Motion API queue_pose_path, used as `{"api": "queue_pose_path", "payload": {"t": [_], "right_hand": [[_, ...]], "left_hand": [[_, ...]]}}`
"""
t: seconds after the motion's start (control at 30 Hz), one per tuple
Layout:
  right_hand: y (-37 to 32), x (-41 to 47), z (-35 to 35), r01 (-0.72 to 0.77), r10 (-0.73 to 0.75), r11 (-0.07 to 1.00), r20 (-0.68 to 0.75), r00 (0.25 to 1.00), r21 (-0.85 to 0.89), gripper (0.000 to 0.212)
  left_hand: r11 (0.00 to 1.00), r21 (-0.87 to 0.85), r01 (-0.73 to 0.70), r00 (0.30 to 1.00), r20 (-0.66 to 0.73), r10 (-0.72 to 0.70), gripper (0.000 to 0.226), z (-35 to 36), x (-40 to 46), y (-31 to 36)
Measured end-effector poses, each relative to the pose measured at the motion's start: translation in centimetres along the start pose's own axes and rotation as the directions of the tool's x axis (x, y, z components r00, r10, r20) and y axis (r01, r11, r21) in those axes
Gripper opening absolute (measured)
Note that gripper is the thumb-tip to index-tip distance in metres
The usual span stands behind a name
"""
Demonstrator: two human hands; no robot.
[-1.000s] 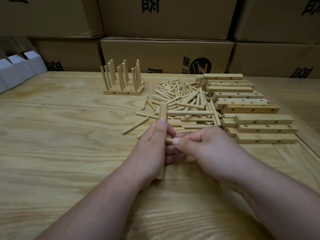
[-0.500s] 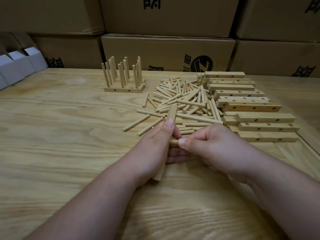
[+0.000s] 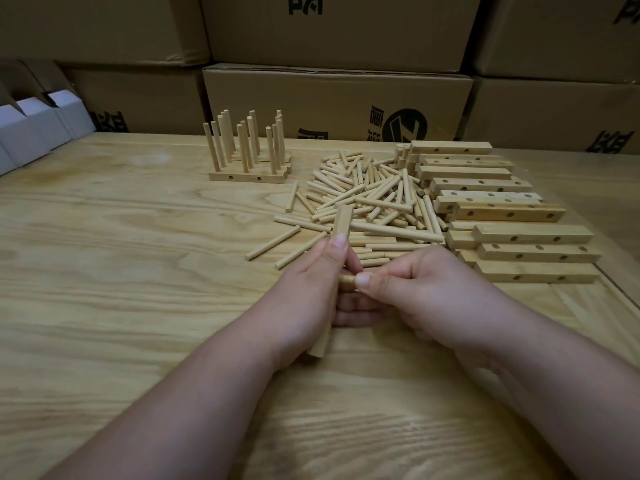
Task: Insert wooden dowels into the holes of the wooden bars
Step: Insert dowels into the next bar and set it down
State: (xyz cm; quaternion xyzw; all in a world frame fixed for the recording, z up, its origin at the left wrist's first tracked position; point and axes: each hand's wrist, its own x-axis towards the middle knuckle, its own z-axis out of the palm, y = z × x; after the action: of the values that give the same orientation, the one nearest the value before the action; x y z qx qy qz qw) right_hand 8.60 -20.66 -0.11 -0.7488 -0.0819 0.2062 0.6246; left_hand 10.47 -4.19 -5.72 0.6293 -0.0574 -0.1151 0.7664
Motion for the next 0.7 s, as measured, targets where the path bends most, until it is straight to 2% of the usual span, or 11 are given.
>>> {"api": "queue_pose_path", "payload": {"t": [0.27,0.47,0.7], "right_hand": [[0.0,0.0,-0.4,-0.019,0.018,0.998,-0.015,1.000,-0.067,0.022],[0.4,0.7,-0.8,0.019,-0.023,0.989,-0.027,0.999,-0.144,0.021],[1.3,1.1,-0.2,0.072,-0.078,0.994,-0.065,0.995,-0.078,0.021]], "left_hand": [[0.998,0.058,-0.002,1.000,0.026,0.000,0.042,-0.5,0.5,-0.5],[0.999,0.045,0.003,0.999,0.032,-0.005,0.042,-0.4,0.4,-0.3],[0.999,-0.025,-0.039,0.999,-0.021,0.039,0.042,0.3,-0.2,0.0]]}}
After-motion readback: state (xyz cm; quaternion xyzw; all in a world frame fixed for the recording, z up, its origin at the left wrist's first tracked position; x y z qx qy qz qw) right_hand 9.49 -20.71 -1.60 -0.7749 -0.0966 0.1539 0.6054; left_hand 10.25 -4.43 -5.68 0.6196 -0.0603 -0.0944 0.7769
